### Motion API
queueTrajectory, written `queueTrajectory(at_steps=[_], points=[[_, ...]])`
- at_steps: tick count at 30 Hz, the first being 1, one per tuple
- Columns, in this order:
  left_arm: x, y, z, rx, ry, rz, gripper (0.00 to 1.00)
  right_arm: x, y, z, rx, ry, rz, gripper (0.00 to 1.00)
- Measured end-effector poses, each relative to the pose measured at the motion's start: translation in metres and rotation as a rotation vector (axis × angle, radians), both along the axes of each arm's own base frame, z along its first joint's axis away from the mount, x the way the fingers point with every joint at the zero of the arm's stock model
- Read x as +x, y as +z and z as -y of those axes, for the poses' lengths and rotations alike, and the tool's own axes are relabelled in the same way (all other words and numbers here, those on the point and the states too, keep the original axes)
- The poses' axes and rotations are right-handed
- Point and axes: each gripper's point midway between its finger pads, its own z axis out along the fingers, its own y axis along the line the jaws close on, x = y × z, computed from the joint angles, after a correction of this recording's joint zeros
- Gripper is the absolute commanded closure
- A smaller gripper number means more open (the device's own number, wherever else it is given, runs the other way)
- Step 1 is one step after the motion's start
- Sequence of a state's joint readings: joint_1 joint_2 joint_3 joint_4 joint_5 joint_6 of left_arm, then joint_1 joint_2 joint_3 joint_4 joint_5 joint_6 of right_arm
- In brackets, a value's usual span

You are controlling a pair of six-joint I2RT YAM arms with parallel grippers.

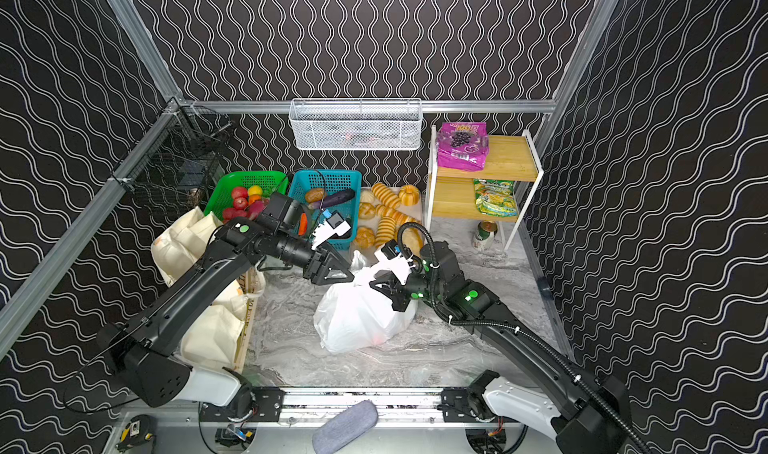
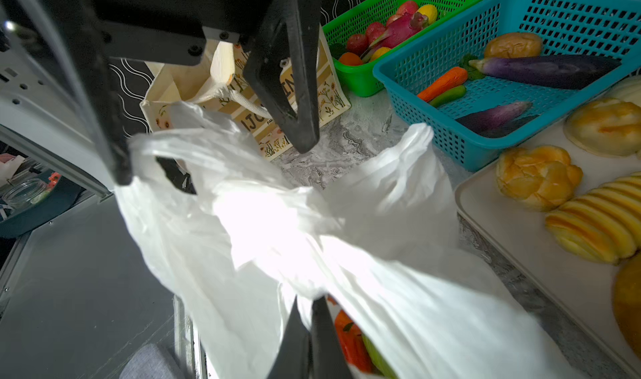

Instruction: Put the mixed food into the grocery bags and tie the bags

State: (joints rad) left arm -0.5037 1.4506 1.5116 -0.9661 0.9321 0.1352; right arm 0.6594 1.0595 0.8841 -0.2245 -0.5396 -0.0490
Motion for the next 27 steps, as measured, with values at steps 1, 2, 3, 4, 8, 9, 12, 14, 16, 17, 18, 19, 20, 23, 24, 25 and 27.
queueTrajectory(at_steps=[1, 2, 3, 4, 8, 9, 12, 14, 16, 17, 18, 19, 20, 23, 24, 25, 27], points=[[-0.001, 0.001, 0.000, -0.006, -0.004, -0.002, 0.21, 0.000, 0.000, 0.000, 0.000, 0.000, 0.001, 1.00], [-0.001, 0.003, 0.001, -0.015, -0.008, -0.003, 0.23, 0.000, 0.000, 0.000, 0.001, 0.000, 0.001, 1.00], [-0.001, 0.003, 0.002, -0.019, -0.006, -0.004, 0.29, 0.000, 0.000, 0.000, 0.002, 0.000, -0.001, 1.00], [0.001, 0.004, 0.002, -0.022, 0.000, -0.007, 0.37, 0.000, 0.000, 0.000, 0.001, 0.000, 0.000, 1.00], [0.010, 0.004, 0.006, -0.036, 0.032, 0.008, 0.30, 0.000, 0.000, 0.000, 0.002, -0.001, 0.001, 1.00], [0.013, 0.004, 0.006, -0.035, 0.043, 0.008, 0.26, 0.000, 0.001, 0.000, 0.002, 0.000, 0.002, 1.00], [0.015, 0.005, 0.003, -0.016, 0.065, 0.031, 0.17, 0.001, 0.001, 0.000, 0.003, -0.001, 0.004, 1.00], [0.013, 0.007, -0.002, 0.000, 0.082, 0.055, 0.11, 0.001, 0.001, 0.000, 0.003, -0.003, 0.007, 1.00], [0.007, 0.011, -0.007, 0.002, 0.093, 0.078, 0.09, 0.001, 0.003, 0.000, 0.006, -0.003, 0.010, 1.00], [0.004, 0.013, -0.009, -0.002, 0.094, 0.085, 0.10, 0.001, 0.003, 0.000, 0.007, -0.003, 0.012, 1.00], [0.001, 0.013, -0.010, -0.003, 0.093, 0.086, 0.11, 0.000, 0.003, 0.000, 0.007, -0.002, 0.012, 1.00], [-0.001, 0.012, -0.011, -0.002, 0.092, 0.081, 0.13, 0.000, 0.003, 0.000, 0.007, -0.002, 0.011, 1.00], [-0.003, 0.010, -0.012, 0.005, 0.090, 0.068, 0.17, 0.000, 0.003, 0.000, 0.007, -0.002, 0.011, 1.00], [-0.010, -0.001, -0.016, 0.039, 0.076, 0.030, 0.27, 0.000, 0.003, 0.000, 0.007, -0.002, 0.012, 1.00], [-0.013, -0.004, -0.018, 0.048, 0.072, 0.014, 0.28, 0.000, 0.003, 0.000, 0.007, -0.002, 0.012, 1.00], [-0.016, -0.006, -0.018, 0.052, 0.069, 0.000, 0.29, 0.000, 0.003, 0.000, 0.007, -0.002, 0.012, 1.00], [-0.020, -0.011, -0.019, 0.056, 0.062, -0.027, 0.40, 0.000, 0.003, 0.000, 0.007, -0.002, 0.012, 1.00]])
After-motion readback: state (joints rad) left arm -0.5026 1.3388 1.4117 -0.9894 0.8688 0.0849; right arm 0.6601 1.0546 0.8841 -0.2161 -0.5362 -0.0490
